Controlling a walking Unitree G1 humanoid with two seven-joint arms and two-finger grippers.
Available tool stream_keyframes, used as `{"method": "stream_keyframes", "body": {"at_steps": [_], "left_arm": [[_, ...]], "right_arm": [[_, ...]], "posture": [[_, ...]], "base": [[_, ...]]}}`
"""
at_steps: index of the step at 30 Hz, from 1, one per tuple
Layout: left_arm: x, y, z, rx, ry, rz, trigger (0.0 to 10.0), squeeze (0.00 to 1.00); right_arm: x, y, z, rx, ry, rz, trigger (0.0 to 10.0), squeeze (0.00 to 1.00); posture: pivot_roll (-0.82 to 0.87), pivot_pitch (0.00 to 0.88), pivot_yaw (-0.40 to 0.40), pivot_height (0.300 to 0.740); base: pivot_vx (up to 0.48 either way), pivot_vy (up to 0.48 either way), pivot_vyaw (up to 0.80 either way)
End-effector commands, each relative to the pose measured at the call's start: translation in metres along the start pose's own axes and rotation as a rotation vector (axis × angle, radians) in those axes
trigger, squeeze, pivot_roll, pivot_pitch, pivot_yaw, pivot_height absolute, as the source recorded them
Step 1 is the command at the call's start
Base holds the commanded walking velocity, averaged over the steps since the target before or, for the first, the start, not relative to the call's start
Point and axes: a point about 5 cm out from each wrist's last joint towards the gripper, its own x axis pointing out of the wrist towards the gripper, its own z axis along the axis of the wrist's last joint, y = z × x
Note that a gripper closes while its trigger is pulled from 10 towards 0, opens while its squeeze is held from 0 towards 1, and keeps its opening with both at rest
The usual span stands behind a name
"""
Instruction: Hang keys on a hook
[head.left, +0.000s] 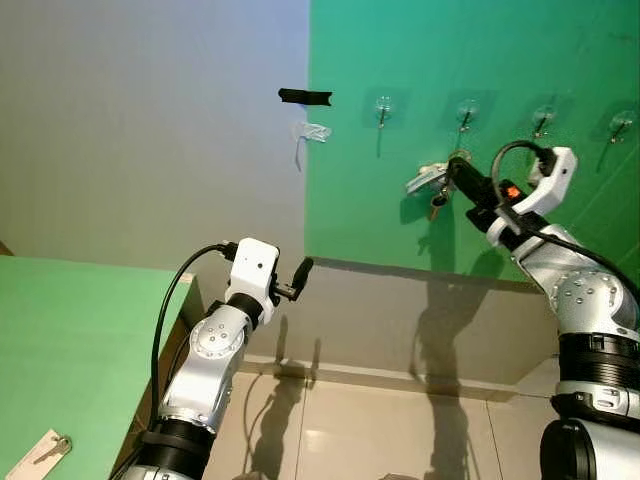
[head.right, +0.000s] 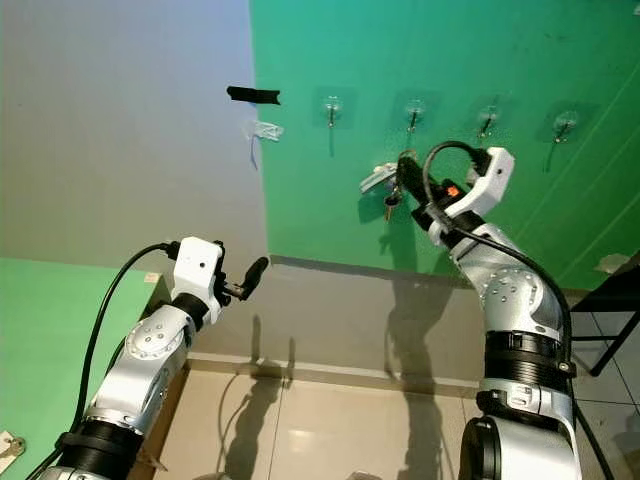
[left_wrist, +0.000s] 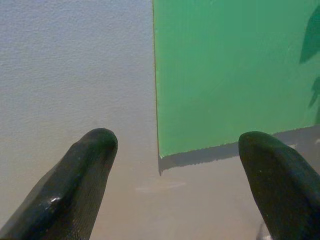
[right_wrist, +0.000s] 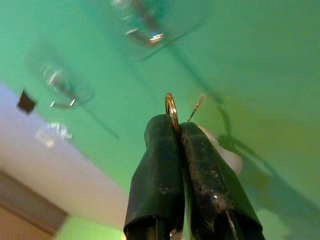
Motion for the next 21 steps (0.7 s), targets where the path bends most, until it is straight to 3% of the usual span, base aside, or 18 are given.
{"method": "stream_keyframes", "body": {"at_steps": [1, 3, 8, 21], "left_arm": [[-0.001, -0.001, 0.001, 0.008, 0.003, 0.003, 10.0, 0.0], [-0.001, -0.001, 0.001, 0.008, 0.003, 0.003, 10.0, 0.0], [-0.001, -0.001, 0.001, 0.009, 0.002, 0.002, 10.0, 0.0], [0.002, -0.001, 0.003, 0.018, -0.001, -0.01, 10.0, 0.0]], "right_arm": [[0.0, 0.006, 0.007, -0.058, -0.019, 0.029, 0.0, 0.0], [0.001, 0.014, 0.008, -0.154, -0.002, 0.068, 0.0, 0.0], [0.003, 0.017, 0.016, -0.255, -0.033, 0.071, 0.0, 0.0], [0.01, 0.005, 0.037, -0.294, -0.15, -0.039, 0.0, 0.0]], "posture": [[-0.06, 0.014, -0.015, 0.74], [-0.06, 0.013, -0.015, 0.74], [-0.06, 0.012, -0.014, 0.74], [-0.06, 0.0, -0.008, 0.74]], "base": [[0.0, 0.0, 0.0], [0.0, 0.0, 0.0], [0.0, 0.0, 0.0], [0.0, 0.0, 0.0]]}}
